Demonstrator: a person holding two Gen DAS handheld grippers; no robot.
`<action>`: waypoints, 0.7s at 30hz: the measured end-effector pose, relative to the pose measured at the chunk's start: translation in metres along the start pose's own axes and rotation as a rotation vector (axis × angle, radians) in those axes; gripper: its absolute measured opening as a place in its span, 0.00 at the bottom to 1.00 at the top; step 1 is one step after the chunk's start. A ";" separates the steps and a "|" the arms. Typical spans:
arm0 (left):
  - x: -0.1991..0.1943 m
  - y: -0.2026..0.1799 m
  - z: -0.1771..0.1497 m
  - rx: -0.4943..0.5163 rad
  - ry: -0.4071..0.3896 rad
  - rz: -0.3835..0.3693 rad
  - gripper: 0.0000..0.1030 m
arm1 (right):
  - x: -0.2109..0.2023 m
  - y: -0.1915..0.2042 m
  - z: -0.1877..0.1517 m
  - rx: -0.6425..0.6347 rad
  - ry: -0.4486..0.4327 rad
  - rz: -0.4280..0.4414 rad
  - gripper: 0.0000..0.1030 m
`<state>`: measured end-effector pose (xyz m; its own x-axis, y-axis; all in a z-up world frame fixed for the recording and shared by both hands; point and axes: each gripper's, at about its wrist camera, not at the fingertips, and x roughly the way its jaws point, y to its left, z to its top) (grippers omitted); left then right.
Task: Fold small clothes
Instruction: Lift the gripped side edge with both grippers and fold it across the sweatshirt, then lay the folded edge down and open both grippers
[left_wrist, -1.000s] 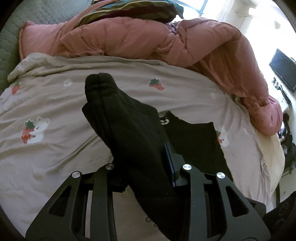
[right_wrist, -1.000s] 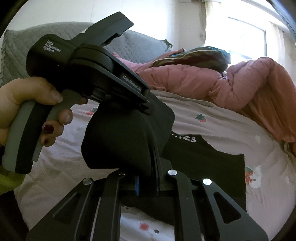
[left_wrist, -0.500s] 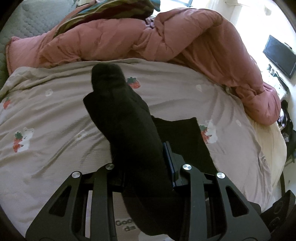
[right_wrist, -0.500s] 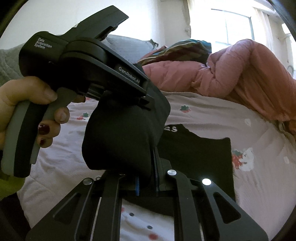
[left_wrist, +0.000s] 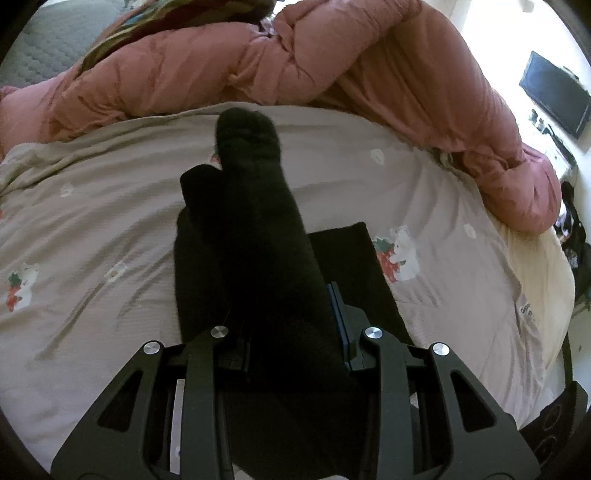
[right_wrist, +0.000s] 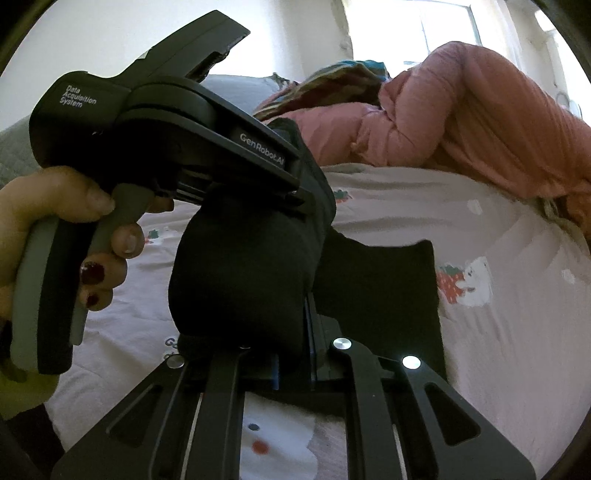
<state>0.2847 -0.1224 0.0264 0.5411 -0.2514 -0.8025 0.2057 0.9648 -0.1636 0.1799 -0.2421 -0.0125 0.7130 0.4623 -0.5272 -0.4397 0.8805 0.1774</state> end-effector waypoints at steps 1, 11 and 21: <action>0.003 -0.004 0.000 0.010 0.004 0.005 0.24 | 0.000 -0.002 -0.001 0.006 0.002 -0.001 0.09; 0.034 -0.022 -0.001 0.046 0.060 0.022 0.26 | 0.009 -0.027 -0.014 0.105 0.053 0.000 0.09; 0.025 -0.006 -0.004 -0.078 0.015 -0.184 0.68 | 0.013 -0.039 -0.018 0.171 0.091 0.005 0.09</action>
<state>0.2933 -0.1343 0.0050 0.4880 -0.4235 -0.7632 0.2361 0.9059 -0.3517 0.1967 -0.2721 -0.0414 0.6551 0.4624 -0.5975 -0.3382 0.8867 0.3153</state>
